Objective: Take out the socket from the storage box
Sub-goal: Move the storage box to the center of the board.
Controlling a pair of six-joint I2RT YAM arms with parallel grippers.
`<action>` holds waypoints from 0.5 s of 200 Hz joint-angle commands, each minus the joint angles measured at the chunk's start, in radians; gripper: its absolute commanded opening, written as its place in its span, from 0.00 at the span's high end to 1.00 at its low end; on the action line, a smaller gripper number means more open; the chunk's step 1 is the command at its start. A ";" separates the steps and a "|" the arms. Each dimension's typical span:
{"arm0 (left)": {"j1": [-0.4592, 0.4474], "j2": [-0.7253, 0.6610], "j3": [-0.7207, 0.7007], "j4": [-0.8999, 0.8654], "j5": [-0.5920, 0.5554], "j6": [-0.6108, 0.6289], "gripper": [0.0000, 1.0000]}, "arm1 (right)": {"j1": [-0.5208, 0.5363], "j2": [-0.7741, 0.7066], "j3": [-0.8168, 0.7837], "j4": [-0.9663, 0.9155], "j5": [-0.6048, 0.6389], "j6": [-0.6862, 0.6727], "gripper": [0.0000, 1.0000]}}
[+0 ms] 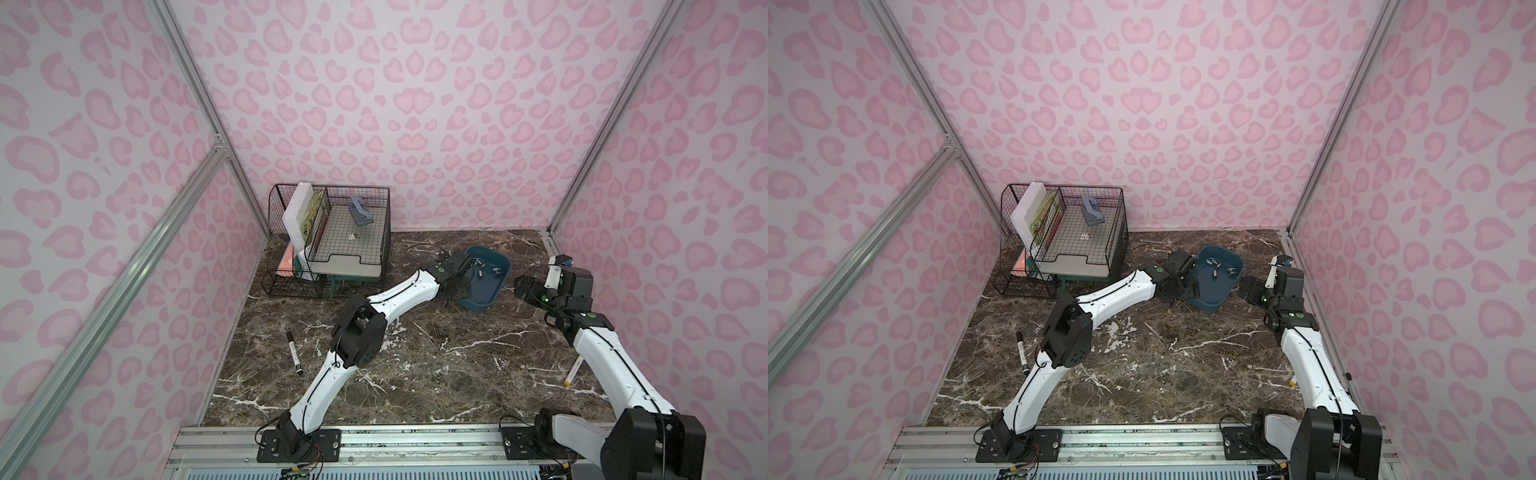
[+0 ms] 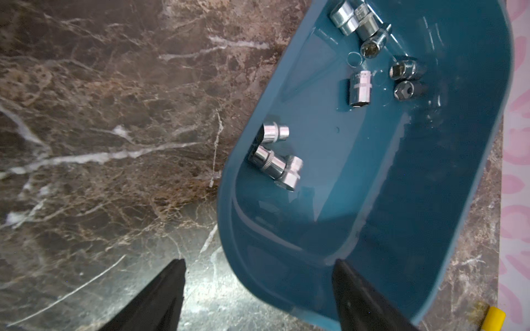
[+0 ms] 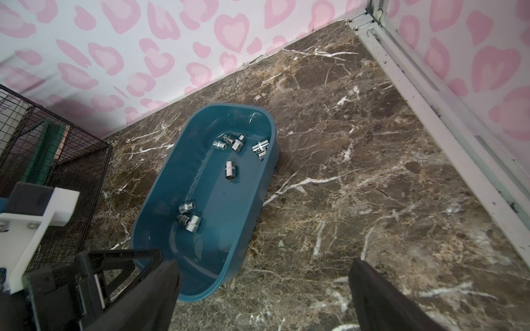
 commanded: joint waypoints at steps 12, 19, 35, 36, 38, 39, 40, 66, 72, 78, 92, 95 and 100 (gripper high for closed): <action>0.002 0.052 0.058 -0.023 0.014 -0.026 0.19 | 0.001 0.006 0.001 0.023 -0.012 -0.003 0.03; 0.001 0.060 0.065 -0.023 0.019 -0.027 0.21 | 0.002 0.004 0.002 0.024 -0.013 -0.005 0.03; 0.001 0.071 0.072 -0.019 0.029 -0.030 0.28 | 0.002 0.003 0.004 0.021 -0.015 -0.007 0.03; 0.001 0.071 0.072 -0.020 0.030 -0.030 0.28 | 0.001 0.002 0.003 0.020 -0.015 -0.007 0.03; 0.001 0.072 0.072 -0.020 0.030 -0.030 0.29 | 0.001 0.002 0.003 0.020 -0.015 -0.008 0.03; 0.001 0.072 0.073 -0.019 0.030 -0.030 0.29 | 0.002 0.002 0.003 0.019 -0.015 -0.008 0.03; 0.000 0.072 0.072 -0.020 0.030 -0.030 0.29 | 0.001 0.001 0.004 0.019 -0.015 -0.008 0.03; 0.002 0.072 0.073 -0.034 0.037 -0.021 0.43 | 0.003 -0.005 0.009 0.008 -0.015 -0.014 0.03; 0.000 0.071 0.072 -0.042 0.035 -0.016 0.46 | 0.004 -0.008 0.010 0.007 -0.015 -0.016 0.04; 0.000 0.071 0.073 -0.049 0.035 -0.011 0.48 | 0.007 -0.009 0.011 0.005 -0.016 -0.016 0.04; 0.001 0.066 0.071 -0.066 0.039 0.001 0.51 | 0.016 -0.013 0.017 0.000 -0.021 -0.024 0.04; 0.001 0.064 0.072 -0.068 0.039 0.003 0.51 | 0.019 -0.013 0.018 -0.002 -0.019 -0.026 0.04; 0.000 0.063 0.070 -0.075 0.041 0.007 0.52 | 0.025 -0.014 0.021 -0.005 -0.018 -0.027 0.04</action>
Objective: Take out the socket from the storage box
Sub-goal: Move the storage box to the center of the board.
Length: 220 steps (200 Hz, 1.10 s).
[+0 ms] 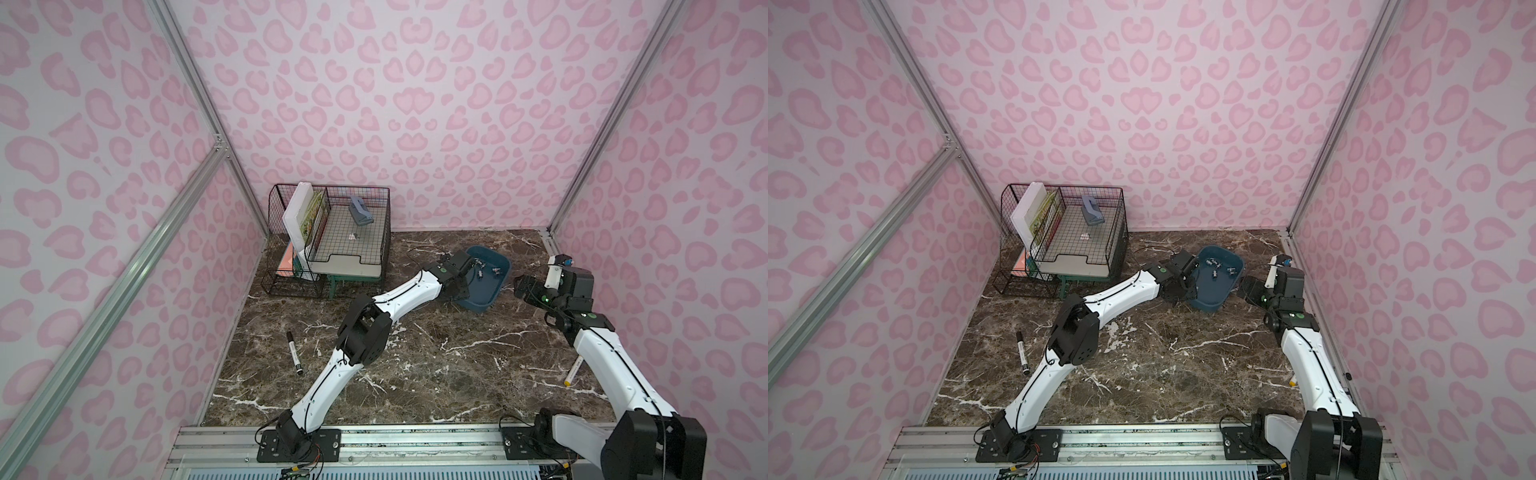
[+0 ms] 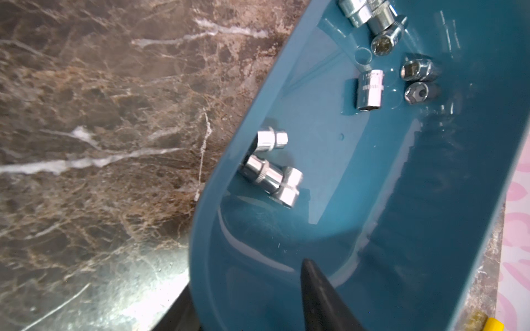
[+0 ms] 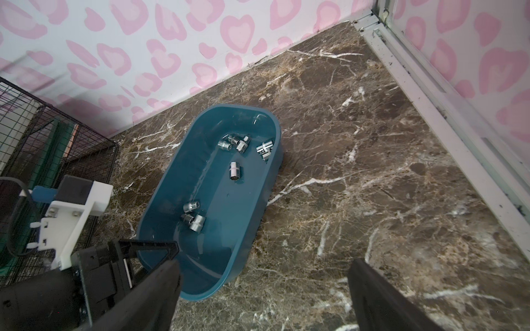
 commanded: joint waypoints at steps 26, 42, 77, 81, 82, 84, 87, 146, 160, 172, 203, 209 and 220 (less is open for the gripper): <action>0.000 -0.024 -0.006 -0.087 0.028 0.064 0.62 | 0.063 0.005 0.042 -0.027 0.029 -0.039 0.05; 0.000 -0.045 -0.031 -0.098 0.038 0.080 0.66 | 0.096 0.011 0.056 -0.042 0.039 -0.049 0.06; -0.001 -0.134 -0.169 -0.069 0.025 0.105 0.71 | 0.163 0.033 0.087 -0.076 0.057 -0.064 0.10; 0.000 -0.144 -0.181 -0.068 0.022 0.109 0.71 | 0.169 0.036 0.091 -0.082 0.056 -0.066 0.11; 0.001 -0.147 -0.185 -0.068 0.021 0.111 0.72 | 0.170 0.038 0.092 -0.083 0.055 -0.066 0.12; 0.001 -0.152 -0.192 -0.067 0.020 0.113 0.72 | 0.174 0.039 0.093 -0.086 0.054 -0.067 0.12; 0.000 -0.158 -0.201 -0.067 0.020 0.119 0.73 | 0.179 0.042 0.096 -0.089 0.053 -0.069 0.13; 0.014 -0.260 -0.353 -0.054 0.039 0.215 0.83 | 0.297 0.107 0.103 -0.121 0.030 -0.076 0.27; 0.024 -0.265 -0.376 -0.052 0.052 0.248 0.85 | 0.317 0.128 0.102 -0.126 0.021 -0.073 0.34; 0.031 -0.270 -0.397 -0.050 0.065 0.271 0.87 | 0.329 0.145 0.100 -0.131 0.011 -0.067 0.38; 0.058 -0.286 -0.437 -0.038 0.084 0.295 0.89 | 0.360 0.193 0.110 -0.159 0.006 -0.056 0.48; 0.062 -0.289 -0.441 -0.037 0.087 0.300 0.89 | 0.367 0.201 0.111 -0.159 0.003 -0.057 0.49; 0.070 -0.295 -0.447 -0.032 0.089 0.312 0.90 | 0.385 0.218 0.115 -0.154 -0.002 -0.065 0.50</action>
